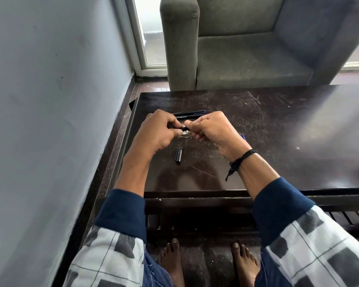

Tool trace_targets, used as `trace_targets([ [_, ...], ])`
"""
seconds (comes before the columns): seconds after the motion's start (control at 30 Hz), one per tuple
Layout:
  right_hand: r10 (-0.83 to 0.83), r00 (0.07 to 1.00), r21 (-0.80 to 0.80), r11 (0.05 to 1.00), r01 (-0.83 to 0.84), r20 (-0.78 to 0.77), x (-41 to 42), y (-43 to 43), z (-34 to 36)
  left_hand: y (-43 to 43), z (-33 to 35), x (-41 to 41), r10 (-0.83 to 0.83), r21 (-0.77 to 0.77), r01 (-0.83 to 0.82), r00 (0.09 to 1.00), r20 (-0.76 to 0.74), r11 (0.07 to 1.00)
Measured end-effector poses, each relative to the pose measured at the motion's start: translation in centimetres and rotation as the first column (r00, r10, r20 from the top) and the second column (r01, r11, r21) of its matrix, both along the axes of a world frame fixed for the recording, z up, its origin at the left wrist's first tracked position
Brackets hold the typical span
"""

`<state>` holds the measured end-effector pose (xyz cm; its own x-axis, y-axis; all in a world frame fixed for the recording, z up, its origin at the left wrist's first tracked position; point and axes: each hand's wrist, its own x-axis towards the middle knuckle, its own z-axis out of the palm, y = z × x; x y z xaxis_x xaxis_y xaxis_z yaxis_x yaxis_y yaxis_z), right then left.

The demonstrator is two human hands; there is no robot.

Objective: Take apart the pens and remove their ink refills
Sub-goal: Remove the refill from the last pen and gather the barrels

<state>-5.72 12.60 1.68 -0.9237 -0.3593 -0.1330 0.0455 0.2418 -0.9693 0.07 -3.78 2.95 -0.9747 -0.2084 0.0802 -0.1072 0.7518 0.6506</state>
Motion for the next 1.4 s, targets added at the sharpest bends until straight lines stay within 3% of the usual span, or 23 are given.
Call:
trace_targets([
  [0.23,-0.068,0.996,-0.019,0.998,0.067,-0.052,-0.1,0.3,0.1,-0.7,0.0,0.2,0.059,0.030,-0.060,0.998,0.028,0.998],
  [0.37,-0.102,0.978,0.196,0.971,0.137,-0.180,-1.2,1.2,-0.6,-1.5,0.1,0.4,0.100,0.040,-0.101,0.994,0.035,0.994],
  [0.5,0.093,0.971,0.512,0.858,0.035,-0.221,-1.1,1.1,-0.9,-1.8,0.3,0.6,0.136,0.049,-0.139,0.989,0.064,0.989],
  [0.63,0.303,0.935,0.641,0.758,-0.119,-0.184,-0.3,-0.3,-1.7,-2.1,0.2,0.8,0.153,0.060,-0.159,0.984,0.090,0.986],
  [1.0,0.482,0.842,0.778,0.615,-0.126,-0.244,1.7,-2.3,-3.6,-2.0,0.3,0.9,0.163,0.083,-0.170,0.982,0.091,0.982],
  [1.23,0.460,0.885,0.683,0.668,-0.294,-0.068,2.1,-2.9,-3.3,-1.7,0.2,0.9,0.160,0.083,-0.167,0.983,0.089,0.982],
  [1.4,0.388,0.920,0.658,0.707,-0.261,-0.052,1.8,-2.8,-3.1,-1.6,0.3,1.0,0.151,0.092,-0.159,0.984,0.092,0.983],
])
